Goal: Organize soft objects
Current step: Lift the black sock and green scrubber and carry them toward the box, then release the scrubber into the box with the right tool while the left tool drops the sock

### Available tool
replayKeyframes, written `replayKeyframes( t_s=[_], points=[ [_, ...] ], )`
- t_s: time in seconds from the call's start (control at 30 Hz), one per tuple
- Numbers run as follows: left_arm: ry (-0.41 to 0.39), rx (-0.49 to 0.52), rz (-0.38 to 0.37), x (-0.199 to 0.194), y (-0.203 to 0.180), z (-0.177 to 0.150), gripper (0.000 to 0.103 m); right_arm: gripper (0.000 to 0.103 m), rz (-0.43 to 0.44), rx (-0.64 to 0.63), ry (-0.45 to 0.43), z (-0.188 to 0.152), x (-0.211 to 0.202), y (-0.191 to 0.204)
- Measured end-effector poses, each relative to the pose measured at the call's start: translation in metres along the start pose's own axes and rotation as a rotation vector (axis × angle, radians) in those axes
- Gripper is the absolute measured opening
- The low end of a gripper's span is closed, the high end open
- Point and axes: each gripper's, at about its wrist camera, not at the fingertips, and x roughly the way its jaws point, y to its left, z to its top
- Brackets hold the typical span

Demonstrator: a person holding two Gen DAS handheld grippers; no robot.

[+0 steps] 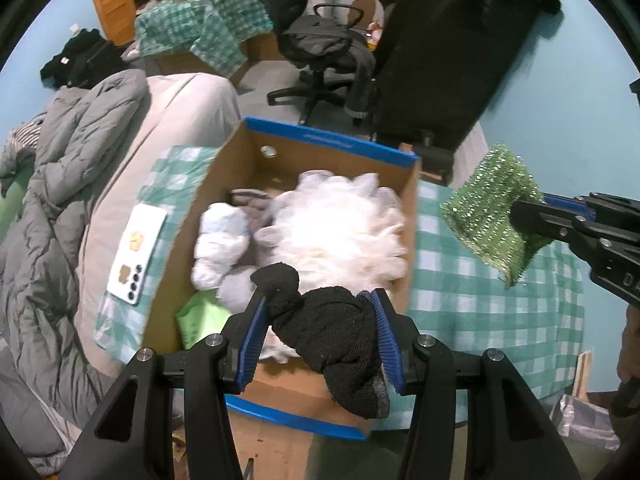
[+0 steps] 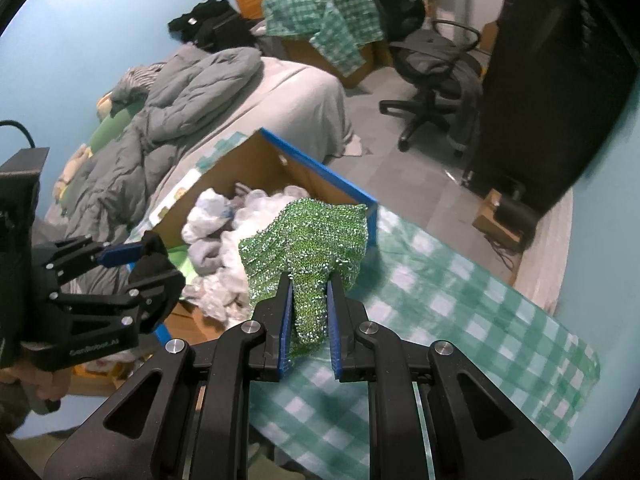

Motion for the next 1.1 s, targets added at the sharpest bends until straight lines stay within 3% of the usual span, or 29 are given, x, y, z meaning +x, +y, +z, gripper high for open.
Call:
replayKeyframes(
  t_s=[0.43, 1.1],
  points=[
    [0.061, -0.046, 0.037, 0.033, 0.057, -0.004, 0.052, 0.013, 0.048, -0.061, 0.074, 0.006, 0.05, 0.048],
    [0.128, -0.078, 0.016, 0.072, 0.093, -0.014, 0.056, 0.014, 0.055, -0.127, 0.162, -0.016, 0.105, 0.089]
  ],
)
